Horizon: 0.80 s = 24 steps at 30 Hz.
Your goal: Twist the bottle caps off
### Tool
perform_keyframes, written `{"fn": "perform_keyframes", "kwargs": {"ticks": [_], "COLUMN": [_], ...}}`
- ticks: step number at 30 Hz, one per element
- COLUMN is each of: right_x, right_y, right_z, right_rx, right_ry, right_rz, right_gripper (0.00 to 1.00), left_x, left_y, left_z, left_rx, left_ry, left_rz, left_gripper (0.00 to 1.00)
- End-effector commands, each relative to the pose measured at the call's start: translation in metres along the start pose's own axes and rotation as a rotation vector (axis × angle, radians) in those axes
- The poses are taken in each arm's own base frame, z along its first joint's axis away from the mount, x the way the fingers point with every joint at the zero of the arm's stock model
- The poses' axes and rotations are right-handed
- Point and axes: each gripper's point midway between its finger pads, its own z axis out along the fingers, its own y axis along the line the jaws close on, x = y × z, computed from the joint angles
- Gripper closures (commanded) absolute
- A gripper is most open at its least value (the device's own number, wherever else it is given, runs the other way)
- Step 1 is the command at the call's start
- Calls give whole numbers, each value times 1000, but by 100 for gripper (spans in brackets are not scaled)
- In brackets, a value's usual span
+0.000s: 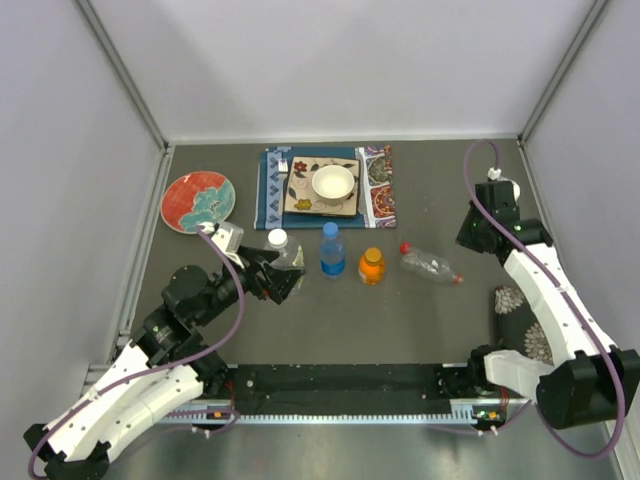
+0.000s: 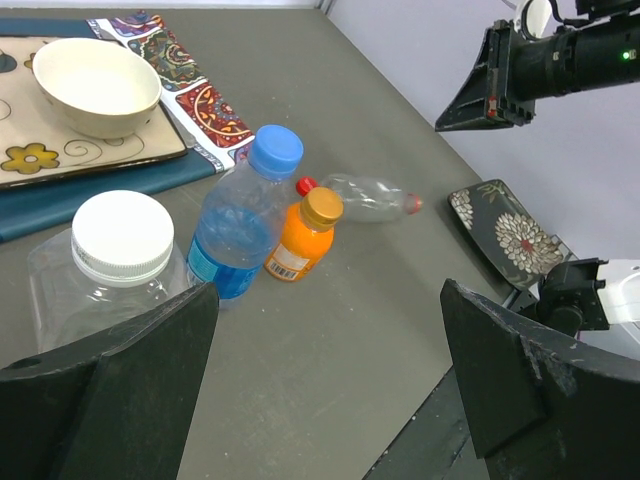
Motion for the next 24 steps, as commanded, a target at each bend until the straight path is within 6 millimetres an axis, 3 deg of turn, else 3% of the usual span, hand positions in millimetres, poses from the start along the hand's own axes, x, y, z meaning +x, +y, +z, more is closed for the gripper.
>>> {"fn": "perform_keyframes", "kwargs": {"ticks": [1,5,8,9,12,19,24], "right_x": [-25,-34,-27,-21,-3,30,47], "right_y": [6,9,11,10,9,39,43], "right_z": [-4,-1,4,7,11,-6,-17], "right_rx": [6,12,7,12,-3,-230,-292], "right_ry": [-32,-36,-4,12,51,87,110], "right_rz": [-20,-25,-31,-28,13,76,74], "right_gripper": [100,100,81,69,55,45,45], "left_x": [-14,-14,-13,-14,-12,-9,-2], "left_y": [-9,-9,-8,-8,-7,-7,-16], "left_z": [0,-1,0,0,2,2,6], "left_rx": [38,34,30,30,28,32,81], "left_ry": [-48,-48,-45,-46,-41,-35,7], "left_rz": [-1,3,3,2,0,-3,-13], "left_gripper": [2,2,2,2,2,2,1]}}
